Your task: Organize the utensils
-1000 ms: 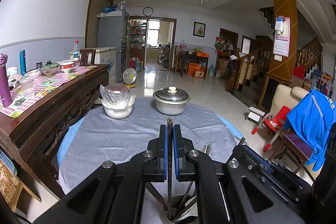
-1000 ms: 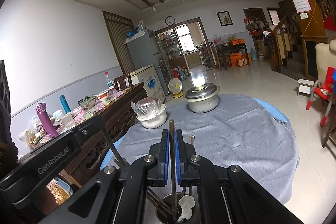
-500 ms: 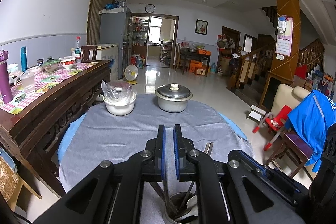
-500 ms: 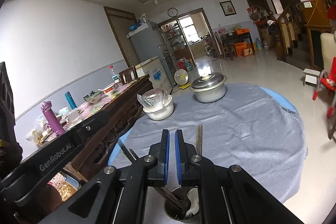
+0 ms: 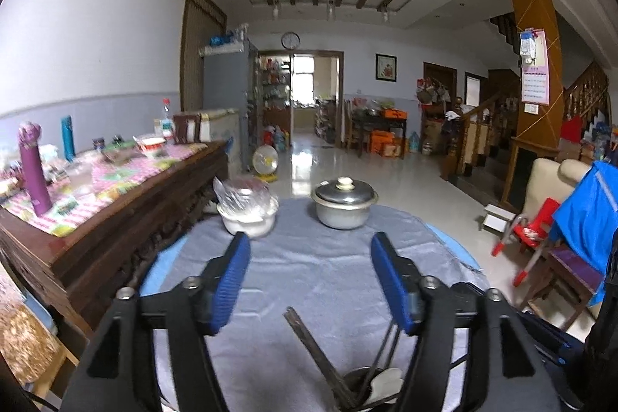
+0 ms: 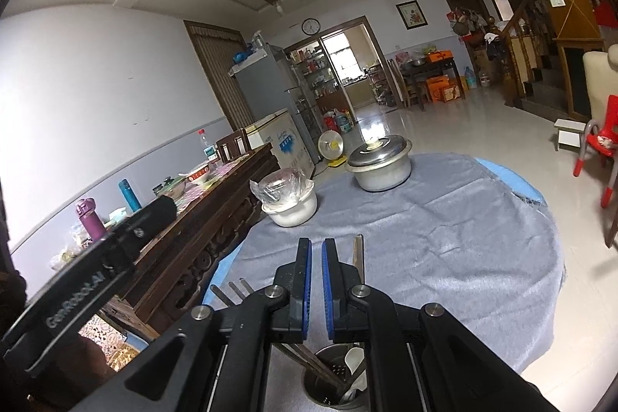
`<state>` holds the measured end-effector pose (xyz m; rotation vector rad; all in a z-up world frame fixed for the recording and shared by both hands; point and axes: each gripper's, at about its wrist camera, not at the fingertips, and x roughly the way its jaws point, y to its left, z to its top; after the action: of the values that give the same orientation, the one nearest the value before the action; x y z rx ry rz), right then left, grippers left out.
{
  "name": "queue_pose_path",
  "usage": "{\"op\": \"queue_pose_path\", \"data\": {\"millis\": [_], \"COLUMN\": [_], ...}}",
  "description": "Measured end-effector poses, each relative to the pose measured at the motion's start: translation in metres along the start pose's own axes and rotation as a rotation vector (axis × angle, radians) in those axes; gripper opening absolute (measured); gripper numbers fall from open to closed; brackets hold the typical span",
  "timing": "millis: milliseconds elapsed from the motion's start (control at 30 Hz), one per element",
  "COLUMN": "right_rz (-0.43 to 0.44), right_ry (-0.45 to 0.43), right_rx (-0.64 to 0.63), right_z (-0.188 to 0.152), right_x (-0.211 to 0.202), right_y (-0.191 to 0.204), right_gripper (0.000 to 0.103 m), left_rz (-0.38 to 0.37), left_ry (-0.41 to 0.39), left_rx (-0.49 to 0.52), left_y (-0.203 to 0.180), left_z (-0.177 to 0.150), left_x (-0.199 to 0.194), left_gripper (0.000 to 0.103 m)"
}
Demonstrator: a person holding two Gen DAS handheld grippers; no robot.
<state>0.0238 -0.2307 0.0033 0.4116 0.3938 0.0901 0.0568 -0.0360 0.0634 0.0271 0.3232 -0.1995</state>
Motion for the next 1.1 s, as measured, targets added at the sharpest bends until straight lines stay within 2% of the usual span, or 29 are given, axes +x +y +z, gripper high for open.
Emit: {"op": "queue_pose_path", "data": {"millis": [67,133,200,267,333,533,733,1100], "right_rz": [0.002,0.003,0.001,-0.001,-0.011,-0.038,-0.075,-0.127], "right_ry": [0.001,0.0,-0.001,-0.008,-0.03,-0.064,-0.054,-0.03], "right_rx": [0.003,0.001,-0.001,0.001,-0.001,-0.029,-0.042,-0.092], "right_z": [0.0,0.0,0.001,0.001,0.001,0.006,0.008,0.007], "right_x": [-0.001,-0.001,-0.002,-0.004,-0.009,-0.021,-0.03,-0.051], "right_y": [0.0,0.001,0.002,0.002,0.002,0.008,0.012,0.028], "right_gripper": [0.007,0.008,0.016,0.04,0.056,0.057,0.06,0.07], "left_rz": [0.015,0.044,0.068,0.088,0.107,0.162,0.194,0.225], "left_ry": [-0.012,-0.02,-0.025,-0.033,-0.041,-0.064,-0.048,-0.014], "left_rx": [0.009,0.023,0.037,0.046,0.053,0.061,0.036,-0.014], "left_y": [0.001,0.002,0.004,0.007,0.009,0.022,0.041,0.068], "left_z": [0.001,0.002,0.002,0.003,0.005,0.01,0.01,0.009], "left_x": [-0.004,-0.009,-0.013,-0.018,-0.024,-0.043,-0.057,-0.071], "left_gripper": [0.071,0.077,0.079,0.08,0.085,0.091,0.099,0.1]}}
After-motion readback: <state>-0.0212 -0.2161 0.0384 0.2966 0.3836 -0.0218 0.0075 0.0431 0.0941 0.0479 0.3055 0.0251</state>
